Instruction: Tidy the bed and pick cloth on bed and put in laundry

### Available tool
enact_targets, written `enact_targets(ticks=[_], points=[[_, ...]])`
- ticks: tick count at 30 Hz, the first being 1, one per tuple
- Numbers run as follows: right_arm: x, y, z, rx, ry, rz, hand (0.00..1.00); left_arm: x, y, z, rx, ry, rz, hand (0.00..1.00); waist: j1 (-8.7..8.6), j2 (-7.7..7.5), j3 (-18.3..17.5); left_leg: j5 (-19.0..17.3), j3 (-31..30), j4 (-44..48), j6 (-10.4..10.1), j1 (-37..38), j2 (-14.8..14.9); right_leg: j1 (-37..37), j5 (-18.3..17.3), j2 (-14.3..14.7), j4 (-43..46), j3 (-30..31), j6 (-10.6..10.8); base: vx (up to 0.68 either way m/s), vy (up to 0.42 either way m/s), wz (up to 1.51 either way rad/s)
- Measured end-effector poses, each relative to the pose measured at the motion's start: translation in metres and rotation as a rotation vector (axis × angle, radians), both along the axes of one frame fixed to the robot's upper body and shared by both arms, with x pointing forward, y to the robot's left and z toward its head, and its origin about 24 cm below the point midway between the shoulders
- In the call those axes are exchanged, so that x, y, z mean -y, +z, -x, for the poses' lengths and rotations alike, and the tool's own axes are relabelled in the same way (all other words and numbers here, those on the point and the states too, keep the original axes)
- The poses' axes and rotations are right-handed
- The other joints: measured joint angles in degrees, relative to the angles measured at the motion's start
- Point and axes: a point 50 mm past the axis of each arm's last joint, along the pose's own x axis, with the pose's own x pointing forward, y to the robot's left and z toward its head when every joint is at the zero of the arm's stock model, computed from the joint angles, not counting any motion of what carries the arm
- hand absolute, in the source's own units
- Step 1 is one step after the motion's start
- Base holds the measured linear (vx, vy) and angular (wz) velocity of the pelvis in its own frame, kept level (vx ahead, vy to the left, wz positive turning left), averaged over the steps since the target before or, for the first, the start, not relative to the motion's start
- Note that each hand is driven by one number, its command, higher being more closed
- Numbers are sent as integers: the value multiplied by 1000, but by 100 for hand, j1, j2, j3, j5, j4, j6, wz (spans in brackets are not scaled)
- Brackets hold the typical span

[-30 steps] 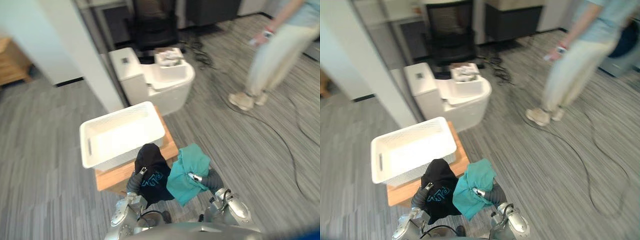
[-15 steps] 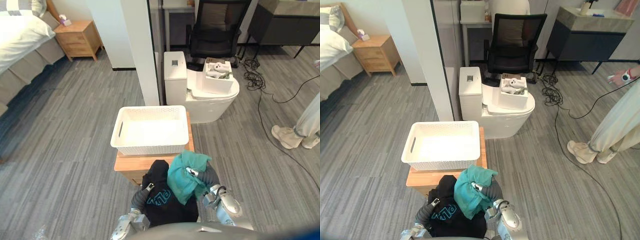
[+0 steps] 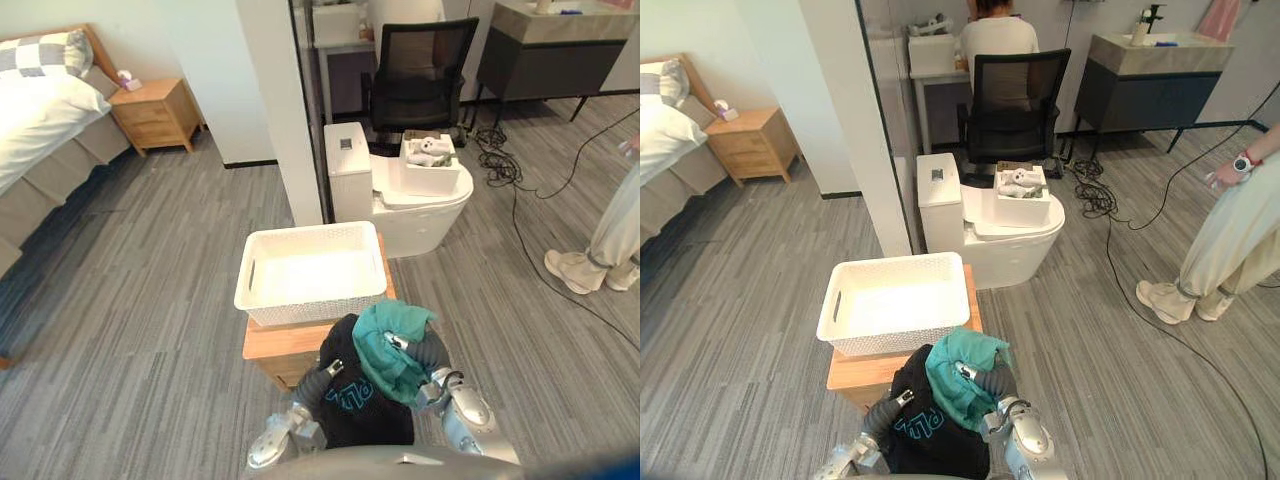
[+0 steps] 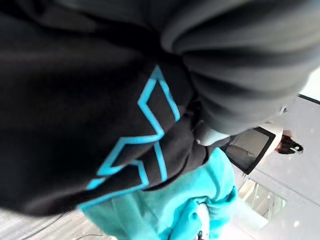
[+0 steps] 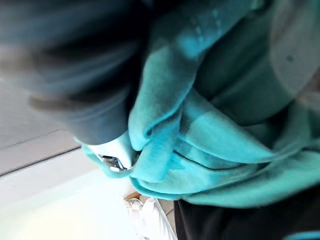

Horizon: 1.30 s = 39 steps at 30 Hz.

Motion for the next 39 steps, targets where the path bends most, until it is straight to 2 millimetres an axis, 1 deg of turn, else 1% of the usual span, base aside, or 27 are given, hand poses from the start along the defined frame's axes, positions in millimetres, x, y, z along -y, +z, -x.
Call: enact_targets(ticks=[1, 2, 3, 4, 5, 6, 7, 8, 9, 10, 11, 13, 17, 19, 21, 22, 23, 24, 25, 27, 29, 30, 31, 32, 33, 35, 39], points=[[-8, 1, 1, 0, 27, -11, 100, -6, -1, 0, -3, 10, -19, 100, 35, 0, 15, 14, 9, 8, 48, 1, 60, -118, 178, 17, 209, -105, -105, 5, 126, -16], [-11, 1, 2, -1, 36, -17, 100, -10, -2, 1, -8, 15, -31, 100, 17, -47, 20, 12, -20, -1, 57, -1, 69, -127, 233, 55, 188, -88, -106, 62, 100, 10], [-18, 1, 4, -3, 57, -27, 100, -15, -2, 2, -11, 14, -53, 100, -22, -103, 3, 22, -142, -5, 100, -10, 89, -87, 262, 205, -20, 43, -67, 119, 40, 40], [-24, 2, 4, -1, 61, -41, 100, -17, -2, 0, -7, 10, -62, 100, -87, -169, 1, 64, -313, -22, 175, -29, 154, 83, 168, 540, -431, 233, 76, 131, 8, 58], [-25, 3, 4, 0, 52, -45, 100, -15, -2, -1, -3, 5, -62, 100, -135, -174, 0, 76, -422, -30, 183, -51, 195, 171, 154, 749, -689, 286, 98, 118, -43, 74], [-24, 6, 2, 8, 29, -46, 100, -9, -1, -3, 4, -19, -56, 100, -171, -171, 1, 147, -586, -77, 187, -78, 206, 261, 165, 1049, -1158, 423, 96, 86, -57, 91], [-20, 9, -1, 18, -5, -39, 100, 1, -3, -3, 2, -59, -51, 100, -184, -187, -4, 268, -757, -224, 208, -105, 101, 261, 301, 1312, -1698, 598, 51, 71, -60, 94], [-17, 9, -2, 19, -22, -35, 100, 5, -3, -4, 5, -74, -49, 100, -197, -221, 6, 296, -839, -256, 210, -110, 8, 259, 468, 1369, -1842, 749, 12, 67, -54, 89], [-12, 7, -3, 10, -52, -30, 100, 14, -7, -2, -14, -89, -44, 100, -267, -181, -7, 348, -961, -352, 209, -48, -22, 350, 535, 1373, -1836, 861, 28, 112, 4, 51], [-6, 6, -3, 1, -79, -30, 100, 21, -9, 4, -31, -99, -34, 100, -223, -8, -8, 398, -995, -515, 174, 29, -11, 360, 561, 1431, -1810, 1045, -1, 162, 30, 27], [-5, 6, -6, 4, -99, -44, 100, 24, -10, 8, -31, -101, -29, 100, -229, 82, 18, 442, -976, -627, 138, 97, 2, 361, 557, 1441, -1810, 1109, -7, 145, 41, -3], [-6, 7, -7, 16, -102, -54, 100, 28, -13, 17, -48, -121, -40, 100, -253, 124, 49, 480, -844, -745, 79, 206, 60, 375, 555, 1505, -1795, 1139, -12, 63, -44, -23], [-6, 10, -8, 46, -104, -78, 100, 39, -16, 28, -52, -160, -63, 100, -263, 95, 60, 491, -630, -870, 24, 449, 136, 381, 552, 1597, -1674, 1381, -18, -6, -31, -31], [-8, 12, -7, 56, -101, -103, 100, 41, -18, 32, -53, -160, -88, 100, -271, 78, 66, 479, -490, -924, 9, 502, 121, 384, 521, 1599, -1677, 1459, -57, -79, -2, -38], [-10, 12, -7, 57, -95, -108, 100, 39, -18, 32, -44, -139, -108, 100, -248, 71, 65, 269, -361, -765, -82, 475, 111, 387, 397, 1611, -1687, 1592, -84, -123, -26, -37], [-11, 12, -5, 54, -85, -109, 100, 39, -18, 32, -44, -116, -115, 100, -243, 96, 92, -87, -330, -150, -204, 244, 233, 422, 267, 1612, -1667, 1644, -102, -58, -66, -16], [-15, 13, -2, 57, -65, -115, 100, 40, -17, 32, -35, -106, -114, 100, -252, 113, 85, -472, -335, 582, -332, -8, 442, 499, 212, 1626, -1672, 1626, -109, -24, -71, -9], [-15, 13, -1, 60, -57, -108, 100, 42, -16, 32, -31, -102, -116, 100, -241, 140, 78, -611, -307, 896, -395, -101, 560, 529, 203, 1670, -1689, 1614, -138, -3, -47, 1], [-15, 13, -1, 63, -51, -102, 100, 43, -16, 32, -33, -99, -117, 100, -202, 207, 60, -709, -261, 1237, -397, -222, 721, 574, 206, 1739, -1722, 1603, -161, 2, -38, -1], [-15, 14, -2, 68, -50, -102, 100, 45, -15, 33, -35, -96, -109, 100, -157, 234, 27, -590, -212, 1184, -273, -254, 730, 577, 227, 1747, -1799, 1576, -173, 31, -46, 8], [-16, 17, -6, 84, -40, -100, 100, 44, -15, 32, -34, -93, -103, 100, -113, 222, 11, -295, -213, 616, -248, -81, 548, 576, 361, 1691, -1886, 1513, -139, 64, -32, 15], [-20, 25, -16, 122, -20, -93, 100, 42, -15, 32, -28, -98, -89, 100, -105, 214, 8, 62, -219, 2, -224, 132, 381, 585, 463, 1658, -2053, 1425, -168, 73, -21, 17], [-20, 29, -19, 137, -18, -91, 100, 41, -15, 32, -26, -102, -85, 100, -104, 203, 15, 124, -215, -78, -227, 138, 367, 584, 487, 1659, -2104, 1418, -160, 72, -27, 13], [-22, 33, -23, 158, -13, -89, 100, 39, -16, 33, -27, -105, -81, 100, -83, 191, 24, 162, -207, -92, -246, 114, 365, 591, 518, 1661, -2183, 1412, -158, 47, -33, 2], [-22, 36, -27, 164, -19, -86, 100, 38, -17, 35, -32, -115, -78, 100, 2, 184, 29, 166, -195, 19, -246, 80, 381, 656, 542, 1660, -2270, 1400, -168, 40, -39, 0], [-22, 35, -28, 153, -28, -79, 100, 36, -18, 36, -27, -123, -73, 100, 71, 154, 46, 165, -95, 203, -249, 92, 403, 791, 544, 1639, -2365, 1398, -169, 33, -44, 0], [-26, 35, -26, 145, -13, -80, 100, 35, -18, 36, -1, -120, -70, 100, 106, 179, 40, 164, 132, 159, -249, 136, 455, 813, 615, 1704, -2548, 1441, -184, -14, -73, -13]])
